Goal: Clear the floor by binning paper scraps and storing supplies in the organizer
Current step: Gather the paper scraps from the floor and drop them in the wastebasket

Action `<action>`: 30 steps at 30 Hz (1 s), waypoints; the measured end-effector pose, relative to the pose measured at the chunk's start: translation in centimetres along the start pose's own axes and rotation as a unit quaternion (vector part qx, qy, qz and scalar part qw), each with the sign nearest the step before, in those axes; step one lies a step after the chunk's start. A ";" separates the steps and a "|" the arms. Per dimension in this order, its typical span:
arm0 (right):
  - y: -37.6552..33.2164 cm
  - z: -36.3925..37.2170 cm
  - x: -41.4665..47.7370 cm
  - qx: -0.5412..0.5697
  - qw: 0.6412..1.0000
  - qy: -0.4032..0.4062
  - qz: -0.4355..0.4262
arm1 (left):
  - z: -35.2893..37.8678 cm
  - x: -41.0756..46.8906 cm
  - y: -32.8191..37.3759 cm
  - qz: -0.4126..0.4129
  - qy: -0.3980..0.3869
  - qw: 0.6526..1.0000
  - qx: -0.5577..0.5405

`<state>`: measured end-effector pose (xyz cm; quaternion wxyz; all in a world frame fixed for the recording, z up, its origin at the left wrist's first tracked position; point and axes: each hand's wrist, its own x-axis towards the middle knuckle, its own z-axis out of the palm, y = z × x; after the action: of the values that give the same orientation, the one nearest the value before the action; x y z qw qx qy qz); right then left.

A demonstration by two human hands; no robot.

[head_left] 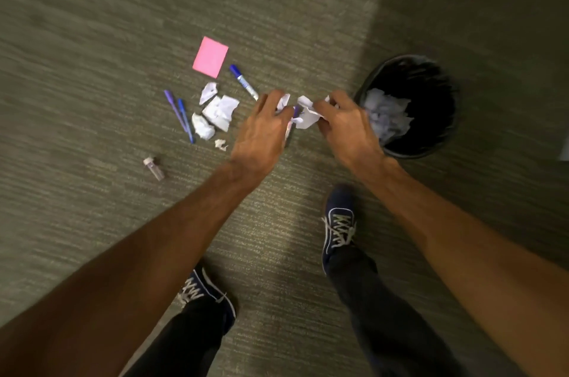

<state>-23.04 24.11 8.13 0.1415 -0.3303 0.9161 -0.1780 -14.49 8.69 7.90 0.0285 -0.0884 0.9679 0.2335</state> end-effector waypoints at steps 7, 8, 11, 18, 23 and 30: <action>6.7 -5.7 -2.6 -0.002 0.995 0.036 0.097 | 1.5 5.1 8.9 0.082 -0.030 0.996 -0.020; 7.6 -6.1 -2.9 -0.005 0.994 0.030 0.108 | 2.1 5.8 9.8 0.088 -0.049 0.995 -0.018; 10.5 -6.6 -3.4 -0.027 0.989 -0.003 0.148 | 4.1 7.4 12.0 0.105 -0.089 0.990 0.002; 16.5 -4.7 -3.3 -0.004 0.980 -0.054 0.193 | 9.0 10.8 14.4 0.107 -0.153 0.982 0.031; 18.9 -2.0 -2.1 -0.001 0.976 -0.082 0.203 | 11.6 12.6 14.9 0.063 -0.226 0.971 0.044; 19.8 -1.2 -2.0 -0.030 0.973 -0.081 0.213 | 12.3 12.7 15.5 0.063 -0.204 0.977 0.027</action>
<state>-33.02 39.92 1.21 0.2400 -0.1450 0.9558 -0.0890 -29.64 25.89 2.69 0.2131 0.0226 0.9512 0.2219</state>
